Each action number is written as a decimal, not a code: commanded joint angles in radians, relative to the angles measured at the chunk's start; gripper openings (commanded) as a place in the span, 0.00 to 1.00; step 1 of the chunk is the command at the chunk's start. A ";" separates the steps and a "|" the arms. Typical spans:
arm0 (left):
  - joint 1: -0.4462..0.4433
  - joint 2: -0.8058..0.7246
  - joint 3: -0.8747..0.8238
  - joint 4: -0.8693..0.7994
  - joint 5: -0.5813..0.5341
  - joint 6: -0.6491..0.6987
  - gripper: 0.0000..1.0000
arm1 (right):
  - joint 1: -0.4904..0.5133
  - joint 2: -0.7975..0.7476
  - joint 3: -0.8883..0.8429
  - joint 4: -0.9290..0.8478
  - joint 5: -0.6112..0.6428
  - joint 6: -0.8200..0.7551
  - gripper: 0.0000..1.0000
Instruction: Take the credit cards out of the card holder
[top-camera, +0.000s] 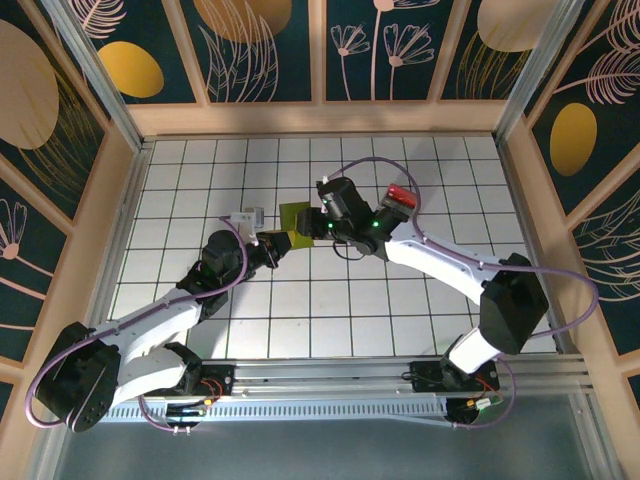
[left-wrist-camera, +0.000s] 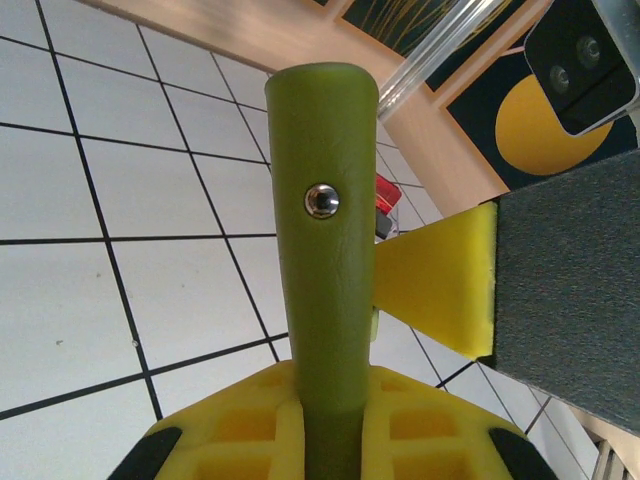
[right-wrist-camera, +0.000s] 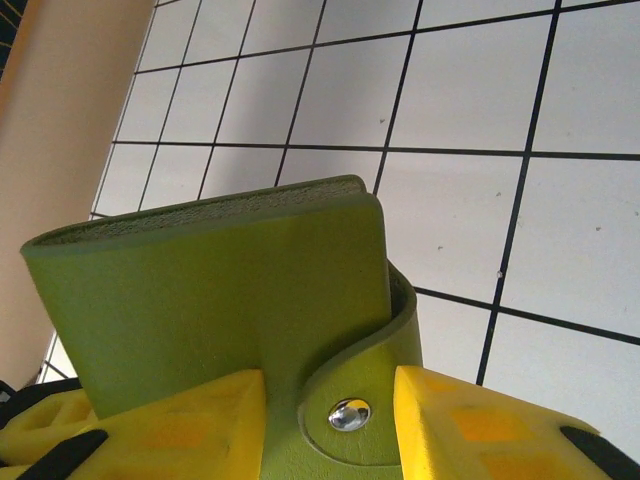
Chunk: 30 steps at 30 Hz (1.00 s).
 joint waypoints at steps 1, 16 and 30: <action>-0.004 -0.006 0.025 0.084 0.007 -0.011 0.00 | 0.007 0.025 0.033 -0.032 0.034 -0.007 0.38; -0.005 -0.037 0.012 0.093 -0.027 -0.026 0.00 | 0.002 0.049 0.035 -0.102 0.118 0.015 0.23; -0.004 -0.041 0.004 0.097 -0.073 -0.050 0.00 | -0.027 0.008 0.005 -0.104 0.111 0.027 0.08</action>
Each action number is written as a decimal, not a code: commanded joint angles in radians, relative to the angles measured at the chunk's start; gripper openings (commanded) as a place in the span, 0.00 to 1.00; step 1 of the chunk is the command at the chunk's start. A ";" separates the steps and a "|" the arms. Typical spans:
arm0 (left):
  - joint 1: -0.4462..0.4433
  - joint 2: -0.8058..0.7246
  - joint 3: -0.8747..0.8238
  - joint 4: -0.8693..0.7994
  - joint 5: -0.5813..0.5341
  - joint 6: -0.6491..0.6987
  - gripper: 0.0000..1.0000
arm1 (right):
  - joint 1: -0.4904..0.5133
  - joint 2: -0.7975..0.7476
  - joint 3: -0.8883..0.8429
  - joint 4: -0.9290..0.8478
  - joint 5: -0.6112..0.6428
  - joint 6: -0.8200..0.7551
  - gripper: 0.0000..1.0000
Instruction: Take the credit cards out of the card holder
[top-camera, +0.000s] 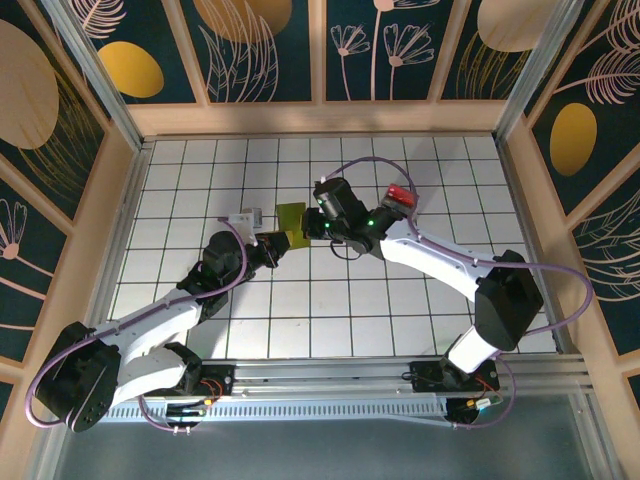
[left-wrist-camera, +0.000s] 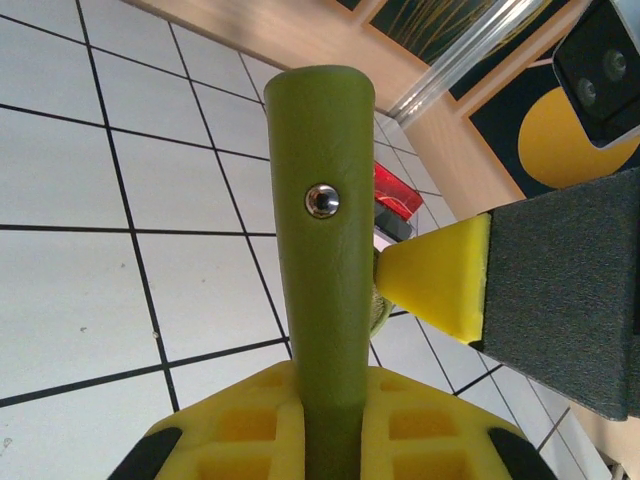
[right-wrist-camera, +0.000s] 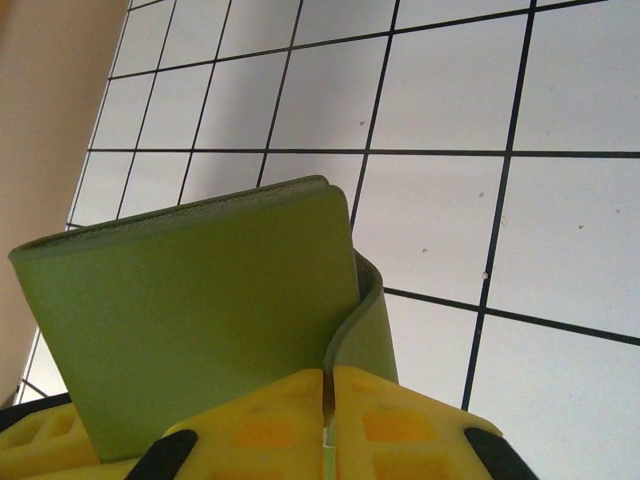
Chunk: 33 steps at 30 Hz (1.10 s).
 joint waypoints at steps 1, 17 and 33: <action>-0.004 -0.040 0.010 0.113 -0.019 -0.017 0.00 | -0.033 -0.021 -0.021 -0.075 0.060 0.007 0.08; -0.004 -0.047 -0.001 0.116 -0.029 -0.024 0.00 | -0.065 -0.049 -0.037 -0.068 0.032 -0.016 0.00; -0.004 -0.043 -0.003 0.130 -0.007 -0.022 0.00 | -0.120 -0.105 -0.096 -0.016 -0.044 -0.045 0.01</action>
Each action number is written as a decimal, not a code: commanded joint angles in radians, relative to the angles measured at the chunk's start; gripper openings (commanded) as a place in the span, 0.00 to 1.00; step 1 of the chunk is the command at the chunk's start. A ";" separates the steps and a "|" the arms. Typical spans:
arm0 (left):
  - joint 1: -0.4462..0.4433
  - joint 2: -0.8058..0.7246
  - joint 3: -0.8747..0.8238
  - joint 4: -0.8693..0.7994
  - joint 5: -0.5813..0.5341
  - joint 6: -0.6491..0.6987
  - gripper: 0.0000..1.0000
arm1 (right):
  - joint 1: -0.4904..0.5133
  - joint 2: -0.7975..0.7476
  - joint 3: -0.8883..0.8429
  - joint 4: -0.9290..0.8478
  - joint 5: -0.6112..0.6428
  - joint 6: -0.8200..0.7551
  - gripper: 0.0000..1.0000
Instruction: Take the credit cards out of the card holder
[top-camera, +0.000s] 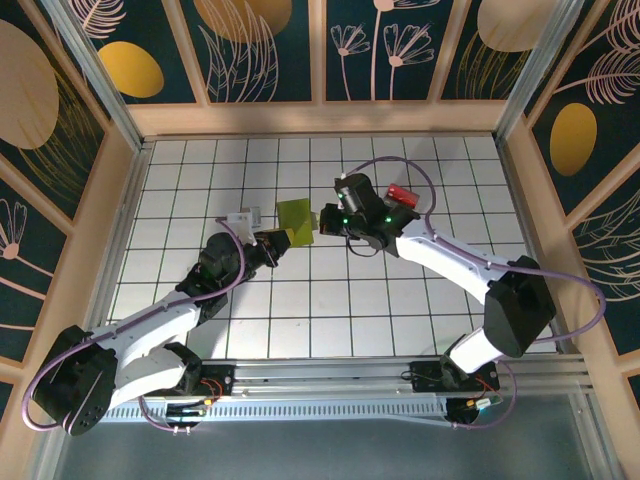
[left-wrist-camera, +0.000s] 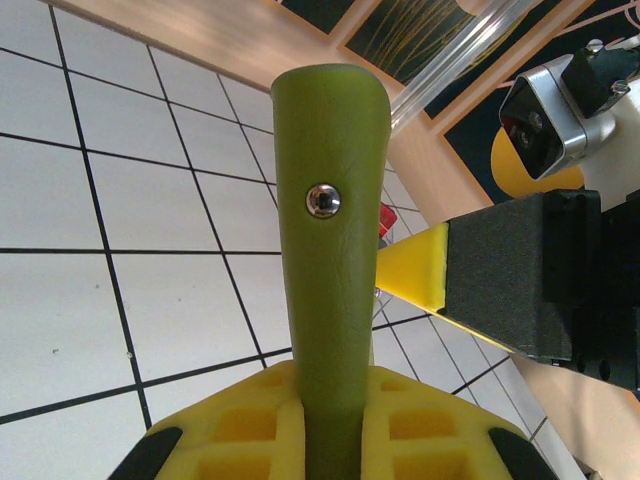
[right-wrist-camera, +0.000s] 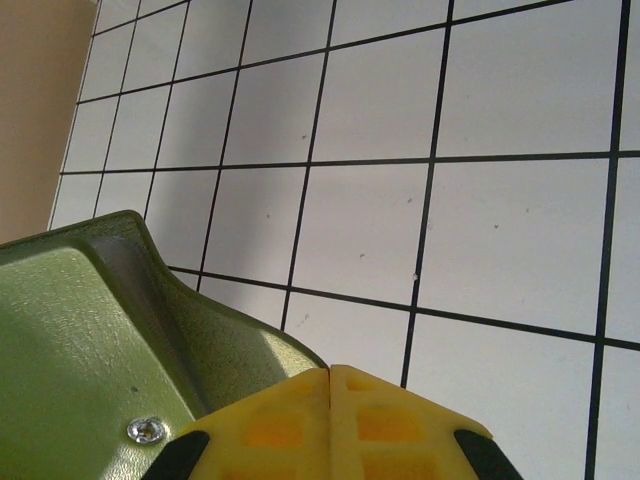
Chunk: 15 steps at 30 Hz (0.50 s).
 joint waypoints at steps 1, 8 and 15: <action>0.007 -0.022 0.001 0.093 -0.002 -0.009 0.00 | -0.029 -0.047 -0.027 -0.011 0.003 -0.031 0.11; 0.007 -0.024 0.008 0.091 0.020 0.006 0.00 | -0.100 -0.177 -0.177 0.182 -0.177 -0.071 0.62; 0.007 -0.013 0.026 0.099 0.062 0.016 0.00 | -0.110 -0.258 -0.288 0.371 -0.341 -0.123 0.79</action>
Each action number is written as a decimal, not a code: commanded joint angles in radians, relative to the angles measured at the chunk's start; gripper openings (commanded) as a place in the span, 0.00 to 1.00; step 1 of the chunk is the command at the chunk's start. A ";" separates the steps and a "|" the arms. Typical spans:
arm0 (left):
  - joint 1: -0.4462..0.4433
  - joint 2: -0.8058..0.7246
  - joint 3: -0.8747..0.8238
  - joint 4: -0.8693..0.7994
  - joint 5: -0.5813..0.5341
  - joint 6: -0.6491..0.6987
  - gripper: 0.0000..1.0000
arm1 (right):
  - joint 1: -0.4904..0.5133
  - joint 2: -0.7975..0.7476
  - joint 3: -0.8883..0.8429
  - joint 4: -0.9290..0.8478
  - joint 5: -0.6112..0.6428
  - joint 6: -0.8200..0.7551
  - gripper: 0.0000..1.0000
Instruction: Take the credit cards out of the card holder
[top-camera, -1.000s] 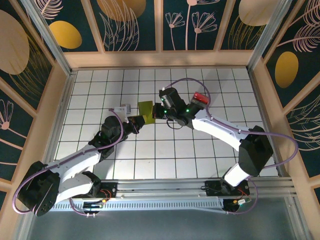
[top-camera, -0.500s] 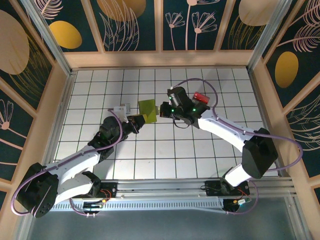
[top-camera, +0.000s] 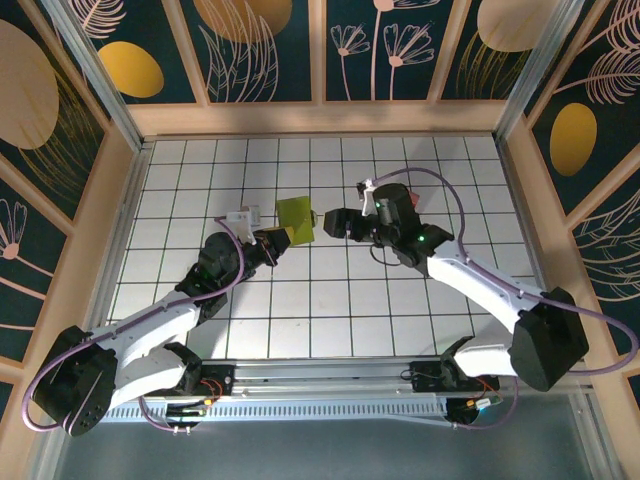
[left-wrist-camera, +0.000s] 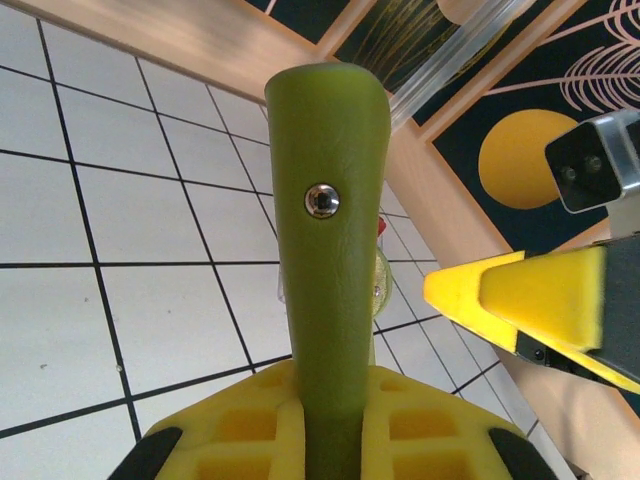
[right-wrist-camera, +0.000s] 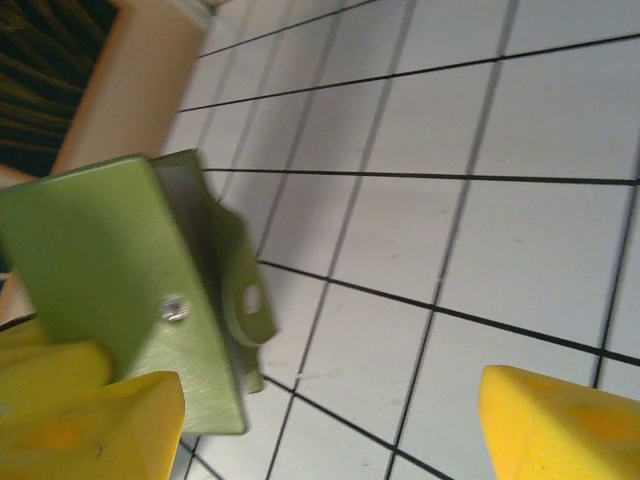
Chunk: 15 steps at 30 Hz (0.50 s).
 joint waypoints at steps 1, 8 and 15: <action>0.006 -0.010 0.029 0.077 0.049 0.016 0.00 | -0.002 -0.025 -0.030 0.149 -0.115 -0.040 0.79; 0.006 -0.012 0.040 0.120 0.141 0.021 0.00 | 0.000 0.005 -0.033 0.185 -0.159 -0.050 0.75; 0.006 -0.027 0.033 0.175 0.199 0.011 0.00 | -0.014 -0.002 -0.048 0.179 -0.146 -0.063 0.64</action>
